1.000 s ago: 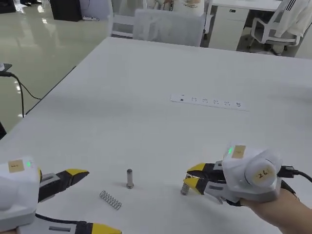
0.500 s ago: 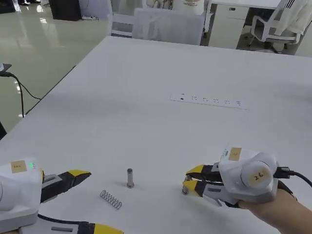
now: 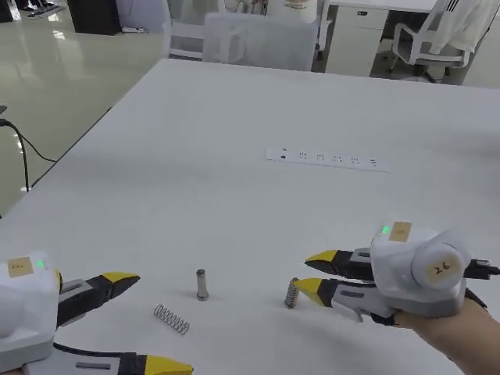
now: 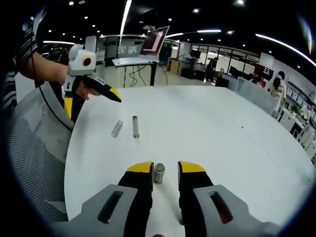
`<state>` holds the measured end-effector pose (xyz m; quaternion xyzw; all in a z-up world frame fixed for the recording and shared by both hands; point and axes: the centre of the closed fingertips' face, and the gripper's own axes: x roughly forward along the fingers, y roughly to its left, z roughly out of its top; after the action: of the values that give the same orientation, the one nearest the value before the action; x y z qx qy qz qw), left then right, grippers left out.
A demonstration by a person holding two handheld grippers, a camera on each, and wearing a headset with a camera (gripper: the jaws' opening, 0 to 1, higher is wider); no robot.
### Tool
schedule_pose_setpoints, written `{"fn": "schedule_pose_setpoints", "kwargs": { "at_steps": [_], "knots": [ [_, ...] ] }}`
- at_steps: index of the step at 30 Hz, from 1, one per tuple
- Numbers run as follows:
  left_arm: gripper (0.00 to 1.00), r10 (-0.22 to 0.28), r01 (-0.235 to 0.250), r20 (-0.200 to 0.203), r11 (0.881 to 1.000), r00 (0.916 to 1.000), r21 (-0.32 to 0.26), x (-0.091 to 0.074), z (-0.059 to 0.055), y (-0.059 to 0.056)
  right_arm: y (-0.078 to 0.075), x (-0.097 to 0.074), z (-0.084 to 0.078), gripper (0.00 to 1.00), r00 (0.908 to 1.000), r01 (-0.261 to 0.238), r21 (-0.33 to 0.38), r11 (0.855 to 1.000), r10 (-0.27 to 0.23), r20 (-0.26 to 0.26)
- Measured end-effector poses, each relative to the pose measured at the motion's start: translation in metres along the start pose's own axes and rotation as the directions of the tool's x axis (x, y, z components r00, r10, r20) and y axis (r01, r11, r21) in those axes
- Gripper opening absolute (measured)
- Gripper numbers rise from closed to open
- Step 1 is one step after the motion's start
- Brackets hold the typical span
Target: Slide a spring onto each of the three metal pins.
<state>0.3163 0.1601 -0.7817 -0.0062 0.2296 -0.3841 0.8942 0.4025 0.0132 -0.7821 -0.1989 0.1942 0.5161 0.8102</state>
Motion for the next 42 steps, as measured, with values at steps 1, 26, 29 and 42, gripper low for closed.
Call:
{"fn": "schedule_pose_setpoints", "kwargs": {
  "at_steps": [1,26,29,42],
  "knots": [
    [0.91,0.0,0.0,-0.003,1.0,1.0,0.002,0.0,0.0,0.0,-0.002,-0.002,0.0,0.17,1.0,0.007,0.006,1.0,-0.007,0.003],
    [0.91,0.021,-0.021,-0.006,1.0,0.9998,-0.006,-0.001,0.0,0.002,0.031,-0.037,-0.041,0.16,0.9999,0.014,0.181,0.983,-0.016,0.005],
    [0.91,0.02,-0.02,-0.005,1.0,0.9998,-0.006,-0.002,0.0,0.002,0.037,-0.038,-0.049,0.16,0.9999,0.007,0.183,0.983,-0.006,-0.01],
    [0.91,0.032,-0.032,0.007,0.999,0.9994,-0.011,-0.011,0.001,0.003,0.052,-0.02,-0.029,0.15,0.9994,-0.034,0.175,0.984,0.033,0.008]
  ]
}}
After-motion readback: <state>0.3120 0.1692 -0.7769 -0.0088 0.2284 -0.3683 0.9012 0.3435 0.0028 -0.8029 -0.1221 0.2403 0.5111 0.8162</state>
